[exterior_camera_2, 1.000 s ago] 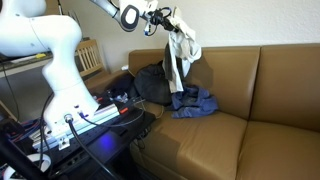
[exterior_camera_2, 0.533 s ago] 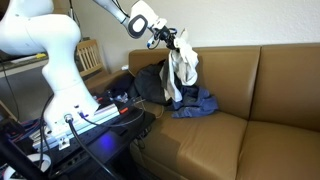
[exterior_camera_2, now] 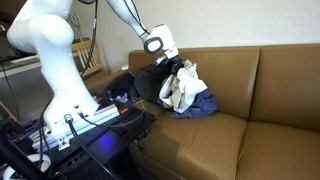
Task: Move the pillow cases to the right
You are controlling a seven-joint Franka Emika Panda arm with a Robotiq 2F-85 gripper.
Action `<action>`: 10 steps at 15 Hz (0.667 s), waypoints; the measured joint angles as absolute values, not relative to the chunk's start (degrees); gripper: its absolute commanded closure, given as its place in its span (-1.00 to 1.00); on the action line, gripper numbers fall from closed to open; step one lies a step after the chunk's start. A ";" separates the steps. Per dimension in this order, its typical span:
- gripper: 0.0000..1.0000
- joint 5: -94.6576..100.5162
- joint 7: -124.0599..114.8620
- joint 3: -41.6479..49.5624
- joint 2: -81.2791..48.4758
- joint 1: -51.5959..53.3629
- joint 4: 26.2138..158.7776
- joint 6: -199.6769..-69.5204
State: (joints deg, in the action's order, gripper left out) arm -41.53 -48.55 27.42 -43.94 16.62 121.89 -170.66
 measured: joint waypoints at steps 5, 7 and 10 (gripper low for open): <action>0.07 -35.15 -67.30 28.27 -50.85 10.48 114.12 -162.97; -0.22 -34.03 -73.10 26.44 -51.31 8.16 111.43 -160.34; -0.66 -33.40 -76.31 21.92 -48.63 5.45 108.41 -161.82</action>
State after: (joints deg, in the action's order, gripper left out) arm -33.40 -76.31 21.92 -48.63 5.45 108.41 -161.82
